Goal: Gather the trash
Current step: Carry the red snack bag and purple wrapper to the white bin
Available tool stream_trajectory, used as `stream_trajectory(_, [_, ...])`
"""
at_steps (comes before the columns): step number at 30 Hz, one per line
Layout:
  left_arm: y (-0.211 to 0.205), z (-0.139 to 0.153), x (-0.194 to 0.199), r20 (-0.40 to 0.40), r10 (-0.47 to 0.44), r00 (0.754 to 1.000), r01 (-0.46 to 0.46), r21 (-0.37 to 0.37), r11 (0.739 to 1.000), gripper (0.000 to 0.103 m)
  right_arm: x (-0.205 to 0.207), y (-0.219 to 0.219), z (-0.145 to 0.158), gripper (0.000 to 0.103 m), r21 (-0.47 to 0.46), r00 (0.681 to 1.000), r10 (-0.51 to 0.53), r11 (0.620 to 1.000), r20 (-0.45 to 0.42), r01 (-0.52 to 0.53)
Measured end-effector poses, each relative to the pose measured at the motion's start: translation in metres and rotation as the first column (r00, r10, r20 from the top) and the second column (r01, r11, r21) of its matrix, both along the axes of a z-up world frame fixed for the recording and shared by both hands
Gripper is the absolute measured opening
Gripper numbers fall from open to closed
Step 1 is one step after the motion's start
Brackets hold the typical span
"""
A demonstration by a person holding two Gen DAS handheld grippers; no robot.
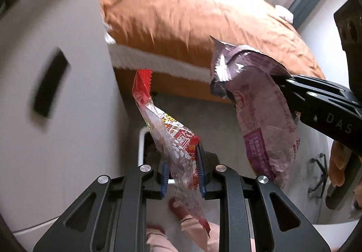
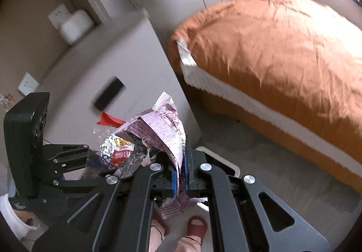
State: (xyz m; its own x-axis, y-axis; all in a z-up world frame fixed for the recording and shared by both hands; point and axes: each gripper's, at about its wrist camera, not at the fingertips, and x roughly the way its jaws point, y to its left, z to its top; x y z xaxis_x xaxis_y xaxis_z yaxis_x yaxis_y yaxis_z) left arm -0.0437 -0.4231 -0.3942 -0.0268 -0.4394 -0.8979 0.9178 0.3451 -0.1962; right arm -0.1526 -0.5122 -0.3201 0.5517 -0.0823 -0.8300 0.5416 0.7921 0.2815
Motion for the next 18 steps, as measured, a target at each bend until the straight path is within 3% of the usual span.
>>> stream_trajectory(11, [-0.03,-0.173,0.007,-0.103,-0.024,0.994,0.031,0.061,0.998,0.02,0.011,-0.017,-0.172,0.007,0.069,0.992,0.027,0.997,-0.127,-0.018])
stream_trajectory(18, [-0.027,-0.245,0.005,-0.135,-0.037,0.99,0.052,0.11,0.993,0.02,0.015,-0.015,-0.253,0.012,0.088,0.976,0.05,0.996,-0.212,-0.032])
